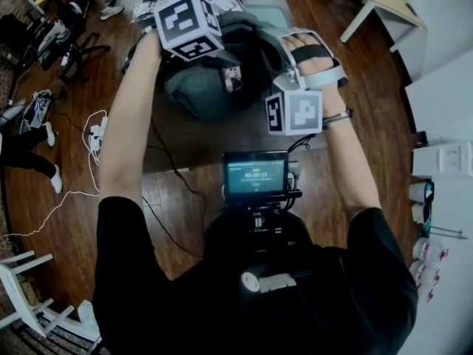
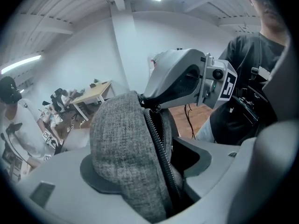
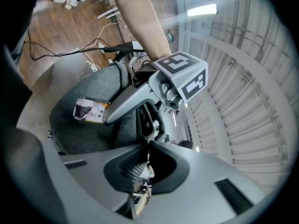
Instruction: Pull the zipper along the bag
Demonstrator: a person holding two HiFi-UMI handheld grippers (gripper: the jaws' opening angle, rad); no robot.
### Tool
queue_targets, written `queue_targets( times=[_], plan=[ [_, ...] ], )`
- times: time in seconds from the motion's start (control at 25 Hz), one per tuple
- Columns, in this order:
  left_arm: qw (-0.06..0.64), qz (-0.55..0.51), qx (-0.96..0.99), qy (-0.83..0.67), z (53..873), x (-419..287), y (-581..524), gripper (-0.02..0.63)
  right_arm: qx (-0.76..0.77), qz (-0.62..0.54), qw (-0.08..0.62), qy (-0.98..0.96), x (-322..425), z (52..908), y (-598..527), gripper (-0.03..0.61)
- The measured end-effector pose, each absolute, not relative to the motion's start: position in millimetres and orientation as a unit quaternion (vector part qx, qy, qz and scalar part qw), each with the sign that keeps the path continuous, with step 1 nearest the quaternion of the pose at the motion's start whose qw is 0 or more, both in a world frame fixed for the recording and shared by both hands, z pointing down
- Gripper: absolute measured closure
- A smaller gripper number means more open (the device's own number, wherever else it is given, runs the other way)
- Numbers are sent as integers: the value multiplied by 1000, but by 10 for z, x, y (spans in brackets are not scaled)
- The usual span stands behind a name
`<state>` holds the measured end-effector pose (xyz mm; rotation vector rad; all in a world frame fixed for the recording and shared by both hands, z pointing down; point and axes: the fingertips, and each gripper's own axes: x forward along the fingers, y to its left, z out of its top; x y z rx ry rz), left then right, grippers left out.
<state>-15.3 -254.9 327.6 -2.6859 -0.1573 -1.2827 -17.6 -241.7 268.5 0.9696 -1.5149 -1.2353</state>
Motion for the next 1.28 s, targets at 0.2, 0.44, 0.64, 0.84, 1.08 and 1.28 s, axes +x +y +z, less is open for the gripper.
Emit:
queue_targets(
  times=[0.2, 0.44, 0.64, 0.84, 1.08, 1.28],
  plan=[
    [118, -395, -911, -34, 3129, -176, -2496, 279, 441, -452, 435, -642, 87, 2714, -2405, 555],
    [120, -323, -939, -5, 3007, -354, -2422, 279, 462, -427, 427, -650, 223, 2715, -2356, 555],
    [98, -321, -942, -2, 3127, -363, -2439, 325, 433, -472, 457, -617, -54, 2705, -2320, 555],
    [96, -284, -954, 2, 3012, -405, -2466, 324, 441, -440, 422, -658, 18, 2701, -2368, 554],
    [118, -90, -984, 103, 2539, -1140, -2751, 324, 504, -258, 267, -779, 253, 2719, -2397, 480],
    [101, 7, -969, 225, 2666, -1797, -2647, 324, 443, -148, 134, -874, 338, 2534, -2094, 323]
  ],
)
